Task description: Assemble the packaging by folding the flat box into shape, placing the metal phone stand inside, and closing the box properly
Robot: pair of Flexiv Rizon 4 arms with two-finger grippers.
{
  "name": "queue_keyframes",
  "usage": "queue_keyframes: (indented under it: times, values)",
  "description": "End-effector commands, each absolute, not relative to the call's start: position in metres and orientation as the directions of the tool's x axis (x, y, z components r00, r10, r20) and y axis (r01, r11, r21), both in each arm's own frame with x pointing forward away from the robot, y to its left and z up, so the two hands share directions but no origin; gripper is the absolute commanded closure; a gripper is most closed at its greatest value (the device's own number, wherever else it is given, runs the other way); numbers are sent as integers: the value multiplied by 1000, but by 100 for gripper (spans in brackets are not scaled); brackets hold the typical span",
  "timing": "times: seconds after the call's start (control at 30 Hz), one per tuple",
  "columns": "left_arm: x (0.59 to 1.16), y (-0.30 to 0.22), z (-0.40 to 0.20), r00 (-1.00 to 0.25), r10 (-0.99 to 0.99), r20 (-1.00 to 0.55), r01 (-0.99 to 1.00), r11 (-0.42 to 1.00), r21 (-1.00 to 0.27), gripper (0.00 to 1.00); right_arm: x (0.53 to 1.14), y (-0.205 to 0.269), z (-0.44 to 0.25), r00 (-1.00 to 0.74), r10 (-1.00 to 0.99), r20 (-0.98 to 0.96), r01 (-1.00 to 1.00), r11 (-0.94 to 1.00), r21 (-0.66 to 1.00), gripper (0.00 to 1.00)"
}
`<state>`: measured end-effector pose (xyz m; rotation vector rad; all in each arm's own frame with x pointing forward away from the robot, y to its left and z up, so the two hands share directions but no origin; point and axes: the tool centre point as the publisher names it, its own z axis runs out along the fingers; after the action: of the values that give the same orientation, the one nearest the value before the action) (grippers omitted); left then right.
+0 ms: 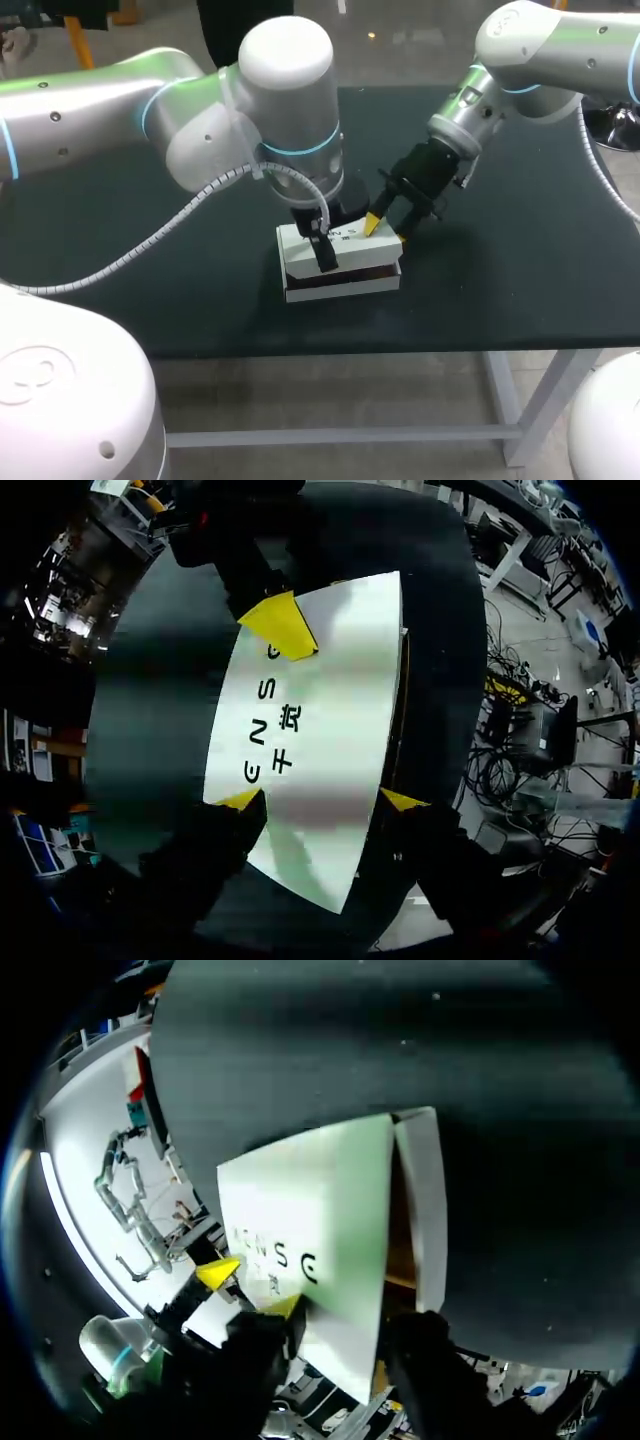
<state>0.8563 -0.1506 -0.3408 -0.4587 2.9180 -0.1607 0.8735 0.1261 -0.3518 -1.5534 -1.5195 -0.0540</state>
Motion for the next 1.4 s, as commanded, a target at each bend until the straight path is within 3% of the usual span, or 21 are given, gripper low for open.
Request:
queue_keyframes:
  times: [0.03,0.2,0.33,0.8,1.4]
  values:
    - [855,-151,-342,-932,-316,-178,-295,946,-136,30,874,125,-352,232,763,603,802,201,-563,54]
    - [855,-151,-343,-931,-314,-187,-292,946,-138,36,874,125,-352,232,763,603,802,201,-563,55]
    - [855,-150,-344,-930,-311,-194,-288,947,-140,50,874,125,-352,232,763,603,802,201,-563,55]
    - [855,-150,-347,-933,-295,-207,-269,953,-142,47,874,125,-352,232,763,603,802,201,-563,54]
    - [854,-149,-351,-934,-292,-208,-266,953,-145,51,872,124,-353,230,770,594,801,197,-566,53]
